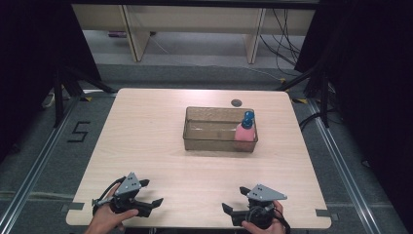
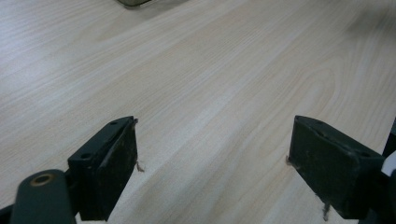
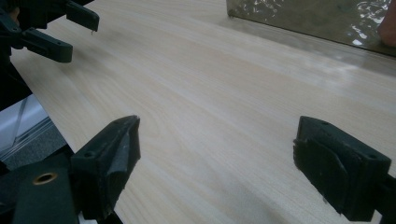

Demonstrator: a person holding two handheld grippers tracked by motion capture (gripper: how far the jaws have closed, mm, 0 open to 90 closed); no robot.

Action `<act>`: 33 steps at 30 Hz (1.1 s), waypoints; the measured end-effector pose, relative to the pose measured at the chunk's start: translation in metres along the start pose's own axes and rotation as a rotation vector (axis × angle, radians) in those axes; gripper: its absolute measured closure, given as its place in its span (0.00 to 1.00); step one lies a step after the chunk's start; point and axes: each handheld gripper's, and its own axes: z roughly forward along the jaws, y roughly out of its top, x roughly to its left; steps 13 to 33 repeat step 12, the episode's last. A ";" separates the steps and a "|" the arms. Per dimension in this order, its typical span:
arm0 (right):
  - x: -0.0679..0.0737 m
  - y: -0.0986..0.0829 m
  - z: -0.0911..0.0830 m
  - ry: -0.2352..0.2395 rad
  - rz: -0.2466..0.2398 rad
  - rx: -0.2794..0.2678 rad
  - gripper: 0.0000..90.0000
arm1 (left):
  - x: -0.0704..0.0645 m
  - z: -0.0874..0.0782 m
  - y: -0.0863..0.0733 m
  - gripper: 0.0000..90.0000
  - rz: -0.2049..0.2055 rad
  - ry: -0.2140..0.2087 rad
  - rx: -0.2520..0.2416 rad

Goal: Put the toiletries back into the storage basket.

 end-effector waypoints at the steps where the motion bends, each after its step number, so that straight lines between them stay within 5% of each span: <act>1: 0.000 0.000 -0.001 0.001 -0.008 -0.003 0.17 | 0.000 0.000 0.000 0.17 -0.001 0.000 -0.001; 6: -0.001 0.000 0.000 -0.001 -0.003 -0.001 0.17 | 0.003 0.000 0.000 0.17 0.025 0.010 0.019; 9: -0.002 0.000 -0.001 0.007 -0.004 0.008 0.17 | 0.001 0.001 0.000 0.17 0.000 0.002 0.000; 33: -0.002 0.000 -0.002 -0.020 -0.002 -0.003 0.17 | 0.001 -0.002 0.001 0.17 0.010 0.006 0.014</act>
